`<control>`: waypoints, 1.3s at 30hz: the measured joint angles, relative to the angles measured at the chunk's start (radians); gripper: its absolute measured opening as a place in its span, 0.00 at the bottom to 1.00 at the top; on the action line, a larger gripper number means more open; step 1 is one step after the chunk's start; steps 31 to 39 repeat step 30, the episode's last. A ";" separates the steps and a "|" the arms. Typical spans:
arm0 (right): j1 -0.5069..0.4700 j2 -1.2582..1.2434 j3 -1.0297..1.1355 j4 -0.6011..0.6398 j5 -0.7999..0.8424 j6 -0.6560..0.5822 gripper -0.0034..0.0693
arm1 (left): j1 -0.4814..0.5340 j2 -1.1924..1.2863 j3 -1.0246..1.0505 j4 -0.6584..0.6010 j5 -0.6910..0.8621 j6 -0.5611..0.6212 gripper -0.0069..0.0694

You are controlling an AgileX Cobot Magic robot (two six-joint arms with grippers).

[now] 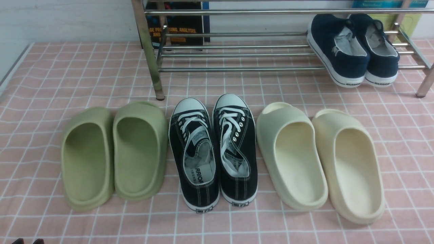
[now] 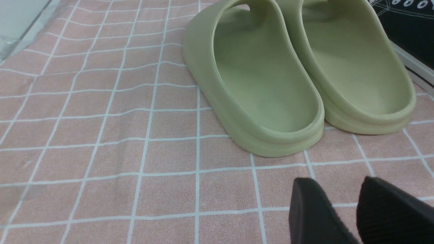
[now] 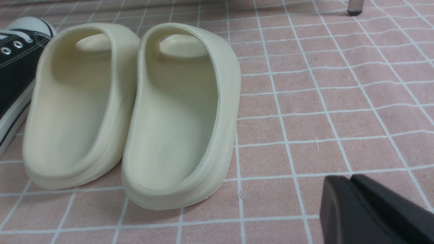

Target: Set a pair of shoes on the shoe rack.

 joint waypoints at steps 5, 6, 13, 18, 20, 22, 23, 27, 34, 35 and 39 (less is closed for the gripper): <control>0.000 0.000 0.000 0.000 0.000 0.000 0.10 | 0.000 0.000 0.000 0.000 0.000 0.000 0.40; 0.000 0.000 0.000 0.000 0.000 0.000 0.10 | 0.000 0.000 0.000 0.000 0.000 0.000 0.40; 0.000 0.000 0.000 0.001 0.000 0.000 0.12 | 0.000 0.000 0.000 0.000 0.000 0.000 0.40; 0.000 0.000 0.000 0.001 0.000 0.000 0.13 | 0.000 0.000 0.000 0.000 0.000 0.000 0.40; 0.000 0.000 0.000 0.001 0.000 0.000 0.13 | 0.000 0.000 0.000 0.000 0.000 0.000 0.40; 0.000 0.000 0.000 0.001 0.000 0.000 0.14 | 0.000 0.000 0.000 0.000 0.000 0.000 0.40; 0.000 0.000 0.000 0.001 0.000 0.000 0.14 | 0.000 0.000 0.000 0.000 0.000 0.000 0.40; 0.000 0.000 0.000 0.001 0.000 0.000 0.14 | 0.000 0.000 0.000 0.000 0.000 0.000 0.40; 0.000 0.000 0.000 0.001 0.000 0.000 0.14 | 0.000 0.000 0.000 0.000 0.000 0.000 0.40; 0.000 0.000 0.000 0.001 0.000 0.000 0.14 | 0.000 0.000 0.000 0.000 0.000 0.000 0.40; 0.000 0.000 0.000 0.001 0.000 0.000 0.14 | 0.000 0.000 0.000 0.000 0.000 0.000 0.40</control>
